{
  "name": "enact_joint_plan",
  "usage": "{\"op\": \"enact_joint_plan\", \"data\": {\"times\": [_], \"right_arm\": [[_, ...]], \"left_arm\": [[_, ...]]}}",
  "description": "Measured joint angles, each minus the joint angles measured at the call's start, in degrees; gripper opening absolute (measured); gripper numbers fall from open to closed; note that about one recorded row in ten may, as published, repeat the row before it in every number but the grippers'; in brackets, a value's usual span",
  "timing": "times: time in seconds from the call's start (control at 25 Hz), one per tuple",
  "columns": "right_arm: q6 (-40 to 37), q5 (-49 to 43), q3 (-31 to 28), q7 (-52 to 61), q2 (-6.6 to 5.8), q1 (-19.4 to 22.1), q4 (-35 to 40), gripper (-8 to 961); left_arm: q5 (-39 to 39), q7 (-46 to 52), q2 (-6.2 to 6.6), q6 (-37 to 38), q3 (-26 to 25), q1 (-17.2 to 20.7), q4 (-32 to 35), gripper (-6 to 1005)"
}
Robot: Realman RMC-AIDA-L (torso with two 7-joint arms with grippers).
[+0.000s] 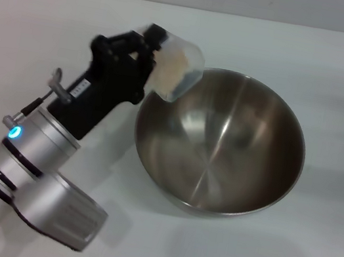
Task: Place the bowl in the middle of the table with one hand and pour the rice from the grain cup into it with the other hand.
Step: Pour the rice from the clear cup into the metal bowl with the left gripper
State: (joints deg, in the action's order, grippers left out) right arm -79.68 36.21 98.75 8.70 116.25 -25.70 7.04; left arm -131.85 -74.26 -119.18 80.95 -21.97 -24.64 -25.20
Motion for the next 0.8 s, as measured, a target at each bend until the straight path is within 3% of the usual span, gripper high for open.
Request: {"op": "enact_joint_plan", "data": {"times": [0.24,0.8], "right_arm": [[0.05,-0.24,-0.49,0.0,-0.04,-0.1,-0.07,619],[0.05,-0.1,-0.58,-0.7,-0.32,0.16,-0.41,618]], "left_arm": [[-4.49,-11.21,0.0,-2.41,0.0,-0.2,-0.22,41],[-9.64,-25.53,0.0,-2.73,-0.21,-1.25,0.07,47]]}}
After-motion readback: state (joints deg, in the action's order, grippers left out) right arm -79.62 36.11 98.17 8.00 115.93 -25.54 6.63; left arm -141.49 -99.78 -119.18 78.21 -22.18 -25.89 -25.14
